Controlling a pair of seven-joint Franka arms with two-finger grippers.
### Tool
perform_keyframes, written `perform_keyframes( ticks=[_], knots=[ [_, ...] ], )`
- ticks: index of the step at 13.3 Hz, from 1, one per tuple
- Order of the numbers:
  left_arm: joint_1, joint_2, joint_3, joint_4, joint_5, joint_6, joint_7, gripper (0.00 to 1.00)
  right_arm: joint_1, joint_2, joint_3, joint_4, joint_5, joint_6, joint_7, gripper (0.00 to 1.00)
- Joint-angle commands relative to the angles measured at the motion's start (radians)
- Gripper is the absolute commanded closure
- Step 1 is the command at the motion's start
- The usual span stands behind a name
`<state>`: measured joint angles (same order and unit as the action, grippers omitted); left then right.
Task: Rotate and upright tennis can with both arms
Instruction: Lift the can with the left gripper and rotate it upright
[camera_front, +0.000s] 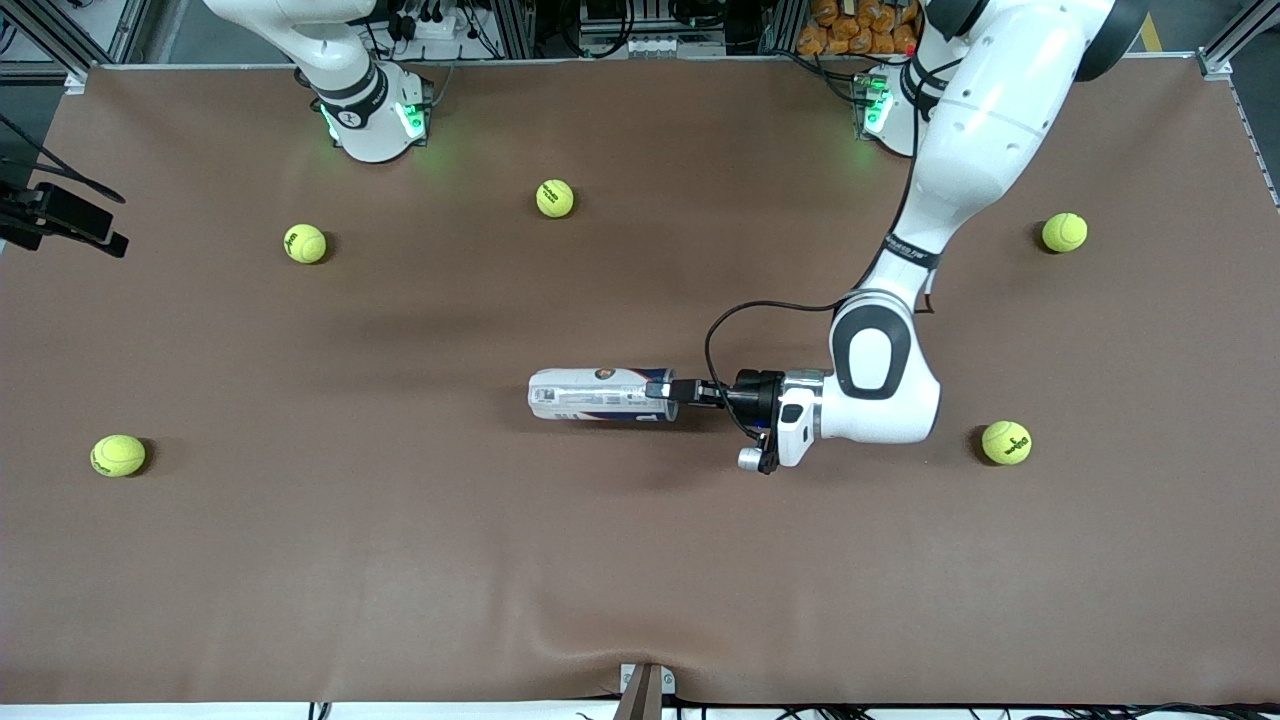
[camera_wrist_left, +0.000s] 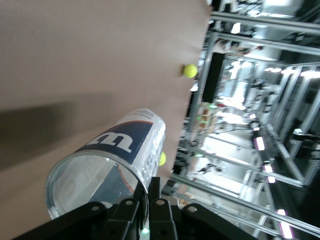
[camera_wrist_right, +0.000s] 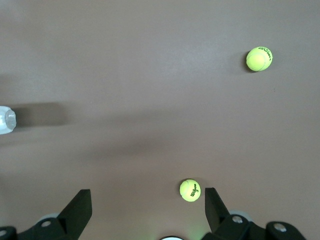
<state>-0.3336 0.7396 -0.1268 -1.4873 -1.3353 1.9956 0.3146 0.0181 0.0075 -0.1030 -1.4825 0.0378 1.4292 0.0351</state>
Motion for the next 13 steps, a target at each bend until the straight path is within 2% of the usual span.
perform_keyframes(
  ticks=[1,3,5,11,13],
  knots=[
    [-0.039,-0.022,0.012,0.032,0.126,0.063,-0.125,1.0,-0.017,-0.011,0.012,0.001,0.007,0.004,0.011,0.0],
    [-0.062,-0.034,0.013,0.065,0.236,0.08,-0.256,1.0,-0.017,-0.011,0.012,0.001,0.007,0.005,0.011,0.0],
    [-0.087,-0.049,0.013,0.097,0.425,0.081,-0.409,1.0,-0.017,-0.011,0.012,0.001,0.007,0.005,0.011,0.0],
    [-0.125,-0.153,-0.002,0.11,0.833,0.068,-0.744,1.0,-0.015,-0.011,0.012,0.001,0.007,0.02,0.011,0.0],
    [-0.175,-0.199,0.001,0.107,0.945,0.045,-0.889,1.0,-0.014,-0.011,0.012,0.001,0.008,0.022,0.011,0.0]
  ],
)
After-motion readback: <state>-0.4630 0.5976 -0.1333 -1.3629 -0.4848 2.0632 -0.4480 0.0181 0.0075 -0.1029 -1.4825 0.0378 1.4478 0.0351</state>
